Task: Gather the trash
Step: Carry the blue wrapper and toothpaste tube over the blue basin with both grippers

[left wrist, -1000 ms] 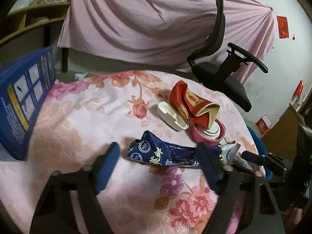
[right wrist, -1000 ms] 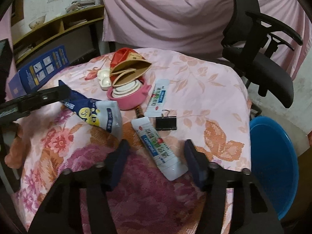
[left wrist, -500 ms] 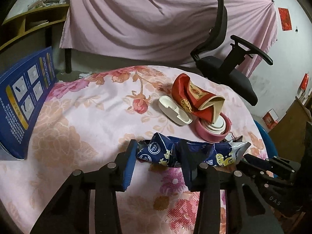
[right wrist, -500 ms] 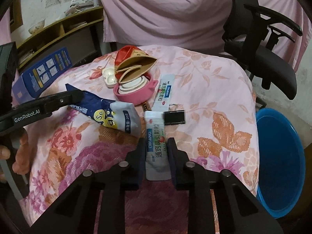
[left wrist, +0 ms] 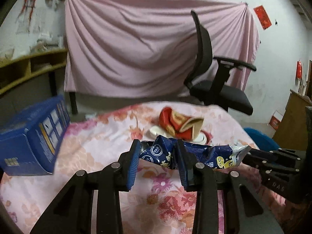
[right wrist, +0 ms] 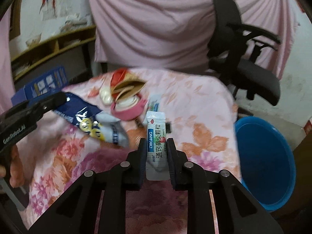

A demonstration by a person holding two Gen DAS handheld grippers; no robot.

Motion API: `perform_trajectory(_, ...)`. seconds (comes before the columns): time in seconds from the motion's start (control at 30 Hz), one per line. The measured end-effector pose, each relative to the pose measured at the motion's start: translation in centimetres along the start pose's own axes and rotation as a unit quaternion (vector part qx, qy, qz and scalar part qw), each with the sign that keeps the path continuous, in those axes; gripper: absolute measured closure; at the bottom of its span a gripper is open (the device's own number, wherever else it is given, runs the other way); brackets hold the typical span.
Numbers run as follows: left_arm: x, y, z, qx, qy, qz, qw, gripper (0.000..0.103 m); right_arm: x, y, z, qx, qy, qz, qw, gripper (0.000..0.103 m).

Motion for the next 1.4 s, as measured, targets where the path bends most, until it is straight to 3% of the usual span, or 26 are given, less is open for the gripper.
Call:
perform_trajectory(0.2, -0.8, -2.2, 0.5, -0.003, -0.022, 0.074, 0.997, 0.072, -0.4, -3.5, 1.4, 0.024, 0.036, 0.096, 0.994, 0.085)
perform_trajectory(0.37, -1.2, -4.1, 2.7, -0.008, -0.014, 0.133, 0.991, 0.072, -0.4, -6.4, 2.9, 0.032, 0.065, 0.177, 0.981, 0.085)
perform_trajectory(0.57, -2.1, -5.8, 6.6, 0.002, 0.011, 0.189, 0.9819, 0.072, -0.8, -9.6, 4.5, 0.08, 0.069, 0.269, 0.957, 0.085)
perform_trajectory(0.77, -4.2, -5.9, 12.4, 0.034, 0.032, 0.228, 0.9725, 0.071, -0.3, -12.7, 7.9, 0.136, 0.085, 0.316, 0.935, 0.084)
perform_trajectory(0.9, -5.2, -4.6, 16.1, 0.049, 0.037, 0.225, 0.9723, 0.071, 0.6, -14.2, 11.2, 0.168, 0.115, 0.327, 0.923, 0.084)
perform_trajectory(1.13, -6.0, -1.1, 21.8, 0.076, 0.029, 0.179, 0.9805, 0.071, 2.2, -14.8, 16.1, 0.205, 0.171, 0.315, 0.911, 0.084)
perform_trajectory(1.4, -5.6, 3.2, 26.3, 0.081, 0.039, 0.111, 0.9897, 0.071, 3.4, -13.6, 19.8, 0.215, 0.214, 0.275, 0.912, 0.084)
Point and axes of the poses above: each gripper's, at about its wrist camera, not at the fingertips, and y roughly the way its jaws point, z to its right, x to its underside, the point moved 3 cm from there along y, roughly the way its jaws point, and after that the axes turned 1 degree about z, right-handed, at the moved point
